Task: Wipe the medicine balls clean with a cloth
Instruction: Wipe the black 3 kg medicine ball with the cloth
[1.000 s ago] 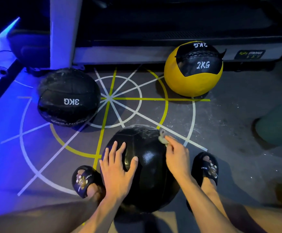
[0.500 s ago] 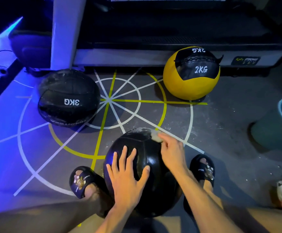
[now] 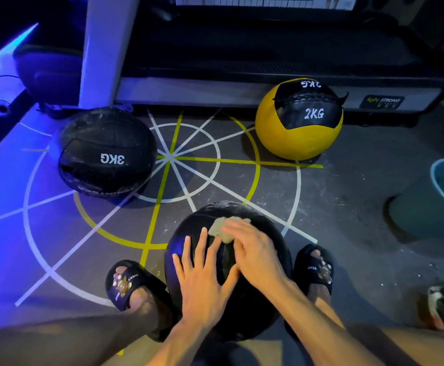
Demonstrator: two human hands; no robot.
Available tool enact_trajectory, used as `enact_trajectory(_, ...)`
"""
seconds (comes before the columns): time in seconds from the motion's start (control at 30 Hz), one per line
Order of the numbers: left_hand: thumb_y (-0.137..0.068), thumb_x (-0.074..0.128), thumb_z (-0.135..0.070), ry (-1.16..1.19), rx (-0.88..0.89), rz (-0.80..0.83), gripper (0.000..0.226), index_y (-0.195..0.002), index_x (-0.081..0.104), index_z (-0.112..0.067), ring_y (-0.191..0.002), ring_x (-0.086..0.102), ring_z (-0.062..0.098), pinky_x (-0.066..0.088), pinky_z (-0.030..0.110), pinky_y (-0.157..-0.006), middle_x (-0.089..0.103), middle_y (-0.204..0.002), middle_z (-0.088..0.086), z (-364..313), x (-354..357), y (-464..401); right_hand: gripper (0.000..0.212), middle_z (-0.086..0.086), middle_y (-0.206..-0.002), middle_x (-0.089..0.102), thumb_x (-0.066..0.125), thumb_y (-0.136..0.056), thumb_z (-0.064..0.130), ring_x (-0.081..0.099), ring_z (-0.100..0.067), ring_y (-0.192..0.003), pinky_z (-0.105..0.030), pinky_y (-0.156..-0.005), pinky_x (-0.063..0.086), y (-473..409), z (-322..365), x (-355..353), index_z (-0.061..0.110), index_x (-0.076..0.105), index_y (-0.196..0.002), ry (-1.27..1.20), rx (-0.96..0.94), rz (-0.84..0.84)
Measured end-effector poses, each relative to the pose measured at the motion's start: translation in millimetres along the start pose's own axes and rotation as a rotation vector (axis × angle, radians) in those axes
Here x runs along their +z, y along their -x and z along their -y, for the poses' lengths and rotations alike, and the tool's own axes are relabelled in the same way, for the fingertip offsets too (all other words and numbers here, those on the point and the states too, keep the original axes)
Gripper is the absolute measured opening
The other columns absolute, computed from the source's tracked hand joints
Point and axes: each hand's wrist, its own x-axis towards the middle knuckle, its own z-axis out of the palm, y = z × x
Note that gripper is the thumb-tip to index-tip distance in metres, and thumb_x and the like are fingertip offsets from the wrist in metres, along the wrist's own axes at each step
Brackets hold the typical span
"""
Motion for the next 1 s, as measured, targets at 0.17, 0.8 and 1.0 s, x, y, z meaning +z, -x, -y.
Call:
enact_trajectory(0.17,-0.093,0.035,-0.077,0.03,0.022,0.006,0.075,-0.159,0.026,-0.043,-0.158,-0.012,0.017,-0.004,0.055,-0.125,0.001,-0.17,-0.02,0.7,-1.1,13.5,0.046,0.006,-0.129,0.069,0.044,-0.096,0.005,0.069,-0.017,-0.107,-0.03,-0.096,0.053,-20.2,-36.0,-22.8,0.029,0.071,-0.125,0.064,0.169,-0.004)
enact_trajectory(0.8,-0.085,0.05,-0.083,0.174,0.088,-0.061,0.074,-0.147,0.045,-0.043,-0.15,0.025,0.016,0.021,0.057,-0.121,0.03,-0.159,-0.021,-8.0,-9.5,20.1,0.042,-0.005,-0.119,0.074,0.05,-0.099,0.004,0.067,-0.027,-0.105,-0.032,-0.093,0.047,12.5,-50.3,-50.5,0.024,0.067,-0.133,0.04,0.479,-0.085)
enact_trajectory(1.0,-0.08,0.049,-0.088,0.196,0.035,-0.039,0.088,-0.154,0.037,-0.042,-0.158,0.006,0.012,0.006,0.054,-0.126,0.018,-0.167,-0.019,-10.3,4.3,28.6,0.043,-0.009,-0.129,0.069,0.048,-0.1,0.007,0.061,-0.034,-0.118,-0.035,-0.096,0.046,14.3,-48.7,-41.9,0.028,0.065,-0.134,0.03,0.685,-0.164)
